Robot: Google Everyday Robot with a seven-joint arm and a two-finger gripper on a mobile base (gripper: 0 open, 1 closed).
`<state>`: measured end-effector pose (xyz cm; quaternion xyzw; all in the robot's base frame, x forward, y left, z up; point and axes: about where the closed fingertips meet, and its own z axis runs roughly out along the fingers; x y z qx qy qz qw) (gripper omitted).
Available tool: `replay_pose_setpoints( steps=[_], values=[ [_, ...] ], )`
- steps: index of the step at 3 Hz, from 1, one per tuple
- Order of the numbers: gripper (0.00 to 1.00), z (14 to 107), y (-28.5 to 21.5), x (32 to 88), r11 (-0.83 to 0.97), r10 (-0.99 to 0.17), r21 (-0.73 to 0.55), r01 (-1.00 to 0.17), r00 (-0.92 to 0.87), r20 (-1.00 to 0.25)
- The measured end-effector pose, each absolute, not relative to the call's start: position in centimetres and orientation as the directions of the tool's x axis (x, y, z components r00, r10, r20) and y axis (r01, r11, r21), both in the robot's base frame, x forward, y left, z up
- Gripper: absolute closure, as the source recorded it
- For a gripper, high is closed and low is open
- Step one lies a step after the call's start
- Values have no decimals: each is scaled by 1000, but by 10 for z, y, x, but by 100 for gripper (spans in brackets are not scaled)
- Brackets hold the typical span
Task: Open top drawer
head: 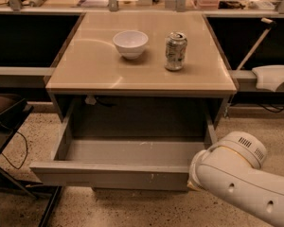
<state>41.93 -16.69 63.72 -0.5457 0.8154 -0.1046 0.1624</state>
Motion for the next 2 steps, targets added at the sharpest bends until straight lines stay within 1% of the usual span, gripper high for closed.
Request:
replay_pose_setpoints(
  steps=[2],
  values=[
    [100,640,-167,401,417,-909,-374,-829,-376,-179]
  ],
)
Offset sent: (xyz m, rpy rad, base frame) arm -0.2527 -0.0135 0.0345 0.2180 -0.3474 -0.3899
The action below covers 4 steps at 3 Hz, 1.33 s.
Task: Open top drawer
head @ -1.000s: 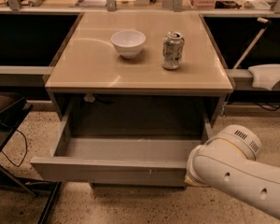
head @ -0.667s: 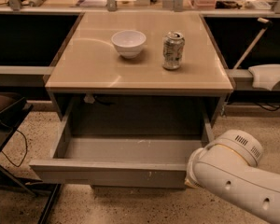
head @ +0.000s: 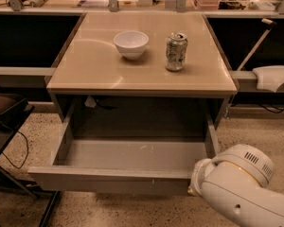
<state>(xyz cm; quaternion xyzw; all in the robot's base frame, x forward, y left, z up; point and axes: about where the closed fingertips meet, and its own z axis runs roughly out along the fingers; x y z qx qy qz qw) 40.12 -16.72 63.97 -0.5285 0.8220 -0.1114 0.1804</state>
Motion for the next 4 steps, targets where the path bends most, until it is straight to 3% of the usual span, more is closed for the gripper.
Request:
replay_pose_setpoints(
  steps=[4],
  values=[
    [100,645,-165,379,482,-876,-371,-794,-425,-228]
  ],
)
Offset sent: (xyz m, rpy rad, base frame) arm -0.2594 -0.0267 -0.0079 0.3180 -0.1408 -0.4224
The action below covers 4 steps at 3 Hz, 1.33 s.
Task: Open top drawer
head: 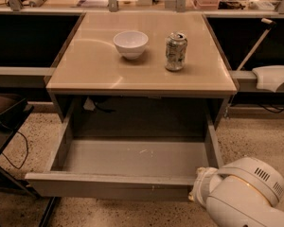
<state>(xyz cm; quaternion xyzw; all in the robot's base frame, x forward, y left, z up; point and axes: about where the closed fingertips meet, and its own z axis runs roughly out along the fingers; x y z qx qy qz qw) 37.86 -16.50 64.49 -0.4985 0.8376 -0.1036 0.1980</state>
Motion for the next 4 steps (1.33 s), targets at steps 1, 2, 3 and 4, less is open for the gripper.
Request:
replay_pose_setpoints(
  steps=[1,2,3,4],
  values=[
    [100,644,-166,369,499,-866,-368,-784,-438,-241],
    [100,645,-166,369,499,-866,-368,-784,-438,-241],
    [100,644,-166,360,514,-857,-367,-775,-449,-253],
    [100,646,-164,353,523,-851,-371,-767,-453,-265]
  ],
)
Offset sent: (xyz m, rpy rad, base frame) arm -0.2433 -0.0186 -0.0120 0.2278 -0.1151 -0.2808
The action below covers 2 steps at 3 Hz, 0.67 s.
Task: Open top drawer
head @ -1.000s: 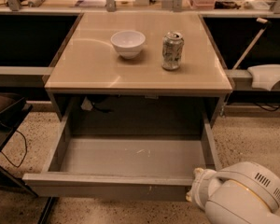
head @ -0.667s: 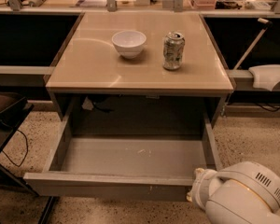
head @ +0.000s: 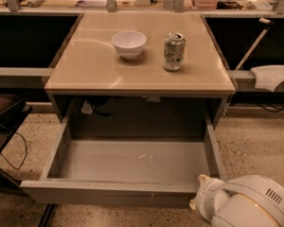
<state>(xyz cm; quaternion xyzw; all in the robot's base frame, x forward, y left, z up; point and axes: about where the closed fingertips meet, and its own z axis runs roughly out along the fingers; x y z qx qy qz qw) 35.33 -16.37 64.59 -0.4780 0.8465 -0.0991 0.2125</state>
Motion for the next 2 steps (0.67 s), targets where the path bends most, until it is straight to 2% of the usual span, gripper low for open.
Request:
replay_pose_setpoints(
  steps=[1,2],
  values=[
    [81,646,-164,353,523,-851,-371,-767,-453,-265],
    [58,646,-164,353,523,-851,-371,-767,-453,-265]
  ],
)
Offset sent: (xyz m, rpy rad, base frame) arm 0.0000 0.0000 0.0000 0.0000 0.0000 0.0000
